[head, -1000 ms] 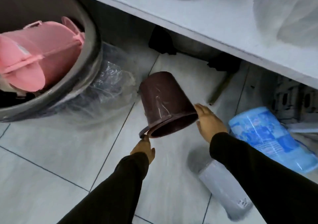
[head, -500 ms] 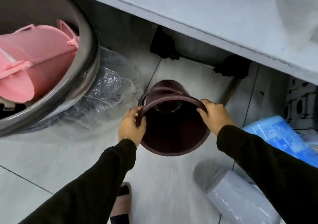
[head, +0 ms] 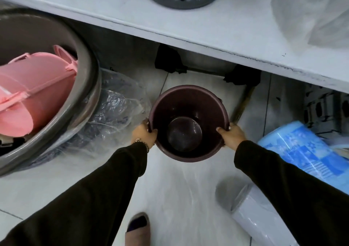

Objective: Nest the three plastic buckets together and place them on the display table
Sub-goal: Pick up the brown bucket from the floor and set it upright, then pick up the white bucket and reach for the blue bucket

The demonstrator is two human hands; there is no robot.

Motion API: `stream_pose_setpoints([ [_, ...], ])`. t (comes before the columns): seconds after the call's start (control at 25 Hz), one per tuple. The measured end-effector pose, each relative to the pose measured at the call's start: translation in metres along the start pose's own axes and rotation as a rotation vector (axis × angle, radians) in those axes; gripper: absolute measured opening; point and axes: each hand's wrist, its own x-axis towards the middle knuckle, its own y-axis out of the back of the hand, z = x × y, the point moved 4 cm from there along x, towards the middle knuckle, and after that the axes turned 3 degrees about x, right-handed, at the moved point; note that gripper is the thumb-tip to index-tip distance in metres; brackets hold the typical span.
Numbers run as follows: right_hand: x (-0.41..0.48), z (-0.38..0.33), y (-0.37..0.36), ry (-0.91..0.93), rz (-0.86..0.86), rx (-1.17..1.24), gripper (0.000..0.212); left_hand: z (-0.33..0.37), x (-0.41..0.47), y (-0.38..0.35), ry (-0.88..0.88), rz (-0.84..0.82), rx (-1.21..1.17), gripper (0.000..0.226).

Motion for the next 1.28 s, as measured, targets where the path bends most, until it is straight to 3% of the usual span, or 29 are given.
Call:
stream_pose_setpoints([
  [0.2,-0.018,0.001,0.009,0.041,-0.087,0.042,0.073,0.02,-0.017,-0.003,-0.14,-0.027,0.176,0.066],
  [0.32,-0.048,0.02,0.032,0.075,-0.101,0.075,0.088,0.034,-0.05,-0.007,-0.334,-0.02,0.371,0.077],
  [0.48,-0.086,0.069,0.074,0.035,-0.1,0.125,0.097,0.065,-0.102,-0.034,-0.651,-0.108,0.626,0.072],
  [0.64,-0.131,0.137,0.114,0.047,0.002,0.137,0.109,0.092,-0.159,-0.088,-0.941,-0.235,0.873,0.069],
  [0.76,-0.165,0.202,0.144,-0.027,0.212,0.069,0.112,0.101,-0.202,-0.142,-1.102,-0.35,0.96,0.071],
  [0.84,-0.184,0.252,0.163,-0.103,0.328,0.161,0.11,0.105,-0.233,-0.188,-1.199,-0.445,1.018,0.073],
  [0.96,-0.195,0.319,0.167,-0.27,0.261,0.245,0.111,0.104,-0.275,-0.258,-1.299,-0.619,1.082,0.077],
  [1.04,-0.189,0.356,0.155,-0.35,0.151,0.272,0.101,0.102,-0.296,-0.304,-1.374,-0.696,1.124,0.083],
  [1.12,-0.178,0.38,0.143,-0.374,0.092,0.228,0.076,0.103,-0.313,-0.348,-1.465,-0.739,1.179,0.089],
  [1.28,-0.163,0.397,0.129,-0.234,0.2,0.202,0.022,0.111,-0.334,-0.392,-1.731,-0.678,1.391,0.075],
])
